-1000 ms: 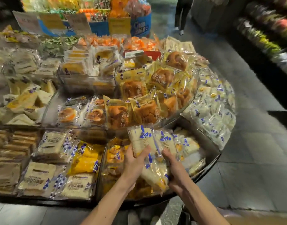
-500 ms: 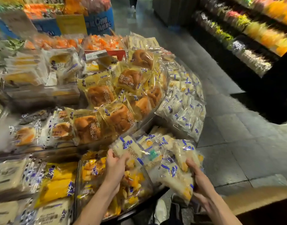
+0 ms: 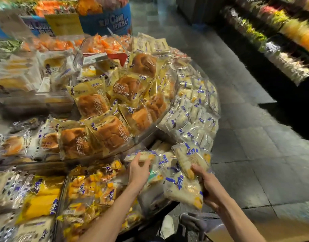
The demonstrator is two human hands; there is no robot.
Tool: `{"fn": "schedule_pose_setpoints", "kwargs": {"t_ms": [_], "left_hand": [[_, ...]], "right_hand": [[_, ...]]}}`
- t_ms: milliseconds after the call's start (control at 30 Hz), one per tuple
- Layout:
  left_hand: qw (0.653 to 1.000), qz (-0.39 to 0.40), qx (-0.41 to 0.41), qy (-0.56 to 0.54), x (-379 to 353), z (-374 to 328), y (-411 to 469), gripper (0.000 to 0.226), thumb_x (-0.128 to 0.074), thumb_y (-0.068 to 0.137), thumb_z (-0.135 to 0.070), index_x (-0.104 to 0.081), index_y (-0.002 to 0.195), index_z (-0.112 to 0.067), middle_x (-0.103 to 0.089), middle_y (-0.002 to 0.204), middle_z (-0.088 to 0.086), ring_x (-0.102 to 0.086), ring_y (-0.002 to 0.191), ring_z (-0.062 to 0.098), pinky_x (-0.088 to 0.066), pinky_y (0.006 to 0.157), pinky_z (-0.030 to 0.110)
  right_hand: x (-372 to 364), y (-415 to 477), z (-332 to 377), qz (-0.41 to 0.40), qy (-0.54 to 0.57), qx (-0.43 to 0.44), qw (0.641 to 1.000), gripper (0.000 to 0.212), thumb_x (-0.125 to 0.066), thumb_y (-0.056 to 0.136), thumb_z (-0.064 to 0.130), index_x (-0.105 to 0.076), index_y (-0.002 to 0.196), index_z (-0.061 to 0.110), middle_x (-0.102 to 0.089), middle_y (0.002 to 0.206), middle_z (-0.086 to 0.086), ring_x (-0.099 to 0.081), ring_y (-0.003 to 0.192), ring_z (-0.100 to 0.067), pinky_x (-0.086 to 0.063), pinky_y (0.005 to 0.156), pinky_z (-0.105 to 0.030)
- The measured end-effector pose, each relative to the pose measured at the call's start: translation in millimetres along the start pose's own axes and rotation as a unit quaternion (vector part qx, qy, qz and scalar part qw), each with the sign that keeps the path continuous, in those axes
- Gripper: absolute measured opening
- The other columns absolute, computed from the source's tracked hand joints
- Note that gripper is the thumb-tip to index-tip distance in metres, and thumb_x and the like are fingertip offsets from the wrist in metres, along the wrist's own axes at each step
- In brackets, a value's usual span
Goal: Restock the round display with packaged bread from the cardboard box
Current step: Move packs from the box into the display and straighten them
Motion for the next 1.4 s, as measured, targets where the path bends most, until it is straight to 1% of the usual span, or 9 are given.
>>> {"fn": "schedule_pose_setpoints", "kwargs": {"t_ms": [133,267,433,633,733,800,933,1167,1400], "left_hand": [[0.975,-0.032,-0.011,0.221,-11.9,19.9,20.6,0.046,-0.052,0.092,-0.035,-0.055,0.132,-0.013,-0.065,0.121,0.012,-0.062,0.107,0.031,-0.051,0.095,0.042],[0.913,-0.067,-0.114,0.386,-5.5,6.9,8.5,0.019,-0.048,0.101,-0.023,-0.06,0.089,-0.014,-0.064,0.082,0.001,-0.058,0.076,0.019,-0.049,0.065,0.029],[0.86,0.06,-0.101,0.497,0.6,-18.5,10.0,0.028,-0.047,0.102,-0.031,-0.064,0.095,-0.01,-0.068,0.097,0.009,-0.063,0.084,0.027,-0.052,0.074,0.034],[0.949,0.057,-0.156,0.267,9.5,-81.3,11.6,0.049,-0.045,0.099,-0.055,-0.069,0.089,-0.014,-0.065,0.066,0.001,-0.053,0.054,0.009,-0.045,0.065,0.029],[0.958,0.16,-0.182,0.153,7.3,-118.0,7.3,0.061,-0.044,0.087,-0.067,-0.071,0.101,-0.014,-0.071,0.088,0.006,-0.061,0.073,0.012,-0.045,0.068,0.03],[0.939,0.25,-0.178,0.157,5.9,-129.8,2.1,0.062,-0.056,0.076,-0.067,-0.067,0.117,-0.023,-0.069,0.102,-0.003,-0.063,0.083,0.008,-0.047,0.068,0.023],[0.921,0.289,-0.167,0.198,7.8,-129.3,0.8,0.057,-0.083,0.077,-0.033,-0.057,0.127,-0.023,-0.062,0.084,-0.009,-0.056,0.06,0.001,-0.043,0.053,0.013],[0.975,0.201,-0.082,0.044,19.4,-114.2,1.0,0.02,-0.072,0.086,-0.008,-0.056,0.098,-0.009,-0.062,0.089,0.012,-0.062,0.069,0.02,-0.049,0.049,0.029],[0.985,0.157,-0.069,-0.026,45.2,-87.2,-7.9,0.08,-0.062,0.084,0.014,-0.037,0.141,-0.035,-0.054,0.105,-0.002,-0.067,0.058,0.018,-0.061,0.06,0.037]], "right_hand": [[-5.8,10.1,10.5,0.022,-0.014,0.004,1.0,0.057,-0.077,0.078,0.03,-0.063,0.124,0.001,-0.068,0.115,-0.029,-0.059,0.115,-0.051,-0.043,0.102,-0.066],[-9.7,18.8,16.6,0.037,-0.026,-0.001,0.999,0.056,-0.075,0.078,0.028,-0.061,0.124,0.0,-0.068,0.115,-0.028,-0.061,0.113,-0.049,-0.045,0.102,-0.064],[-14.2,20.9,19.8,0.061,-0.019,-0.006,0.998,0.051,-0.074,0.081,0.027,-0.062,0.124,0.003,-0.069,0.116,-0.026,-0.064,0.111,-0.045,-0.047,0.101,-0.062],[-16.8,19.5,25.9,0.098,-0.028,-0.011,0.995,0.046,-0.073,0.085,0.028,-0.064,0.125,0.006,-0.071,0.115,-0.021,-0.068,0.106,-0.038,-0.055,0.092,-0.051],[-22.9,16.5,31.8,0.115,-0.056,-0.016,0.992,0.037,-0.07,0.088,0.027,-0.067,0.113,-0.001,-0.076,0.096,-0.016,-0.074,0.081,-0.024,-0.058,0.067,-0.029],[-25.2,16.7,31.9,0.127,-0.065,-0.021,0.99,0.046,-0.073,0.086,0.029,-0.065,0.121,0.001,-0.073,0.108,-0.019,-0.073,0.09,-0.029,-0.059,0.075,-0.035],[-29.5,17.3,31.9,0.143,-0.056,-0.027,0.988,0.05,-0.072,0.084,0.029,-0.061,0.126,0.005,-0.071,0.114,-0.022,-0.072,0.094,-0.034,-0.059,0.082,-0.044],[-23.3,23.8,22.9,0.141,-0.047,-0.025,0.989,0.055,-0.073,0.082,0.029,-0.057,0.13,0.006,-0.07,0.116,-0.022,-0.071,0.097,-0.035,-0.059,0.086,-0.05],[11.7,25.3,40.3,0.098,-0.024,-0.024,0.995,0.045,-0.067,0.082,0.008,-0.059,0.125,-0.004,-0.074,0.101,-0.021,-0.075,0.078,-0.029,-0.062,0.065,-0.041]]}}
Point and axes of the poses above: each hand's wrist, its own y-axis towards the middle knuckle, its own x-axis out of the back of the hand, z = x × y, the point moved 1 cm from there along y, towards the middle knuckle
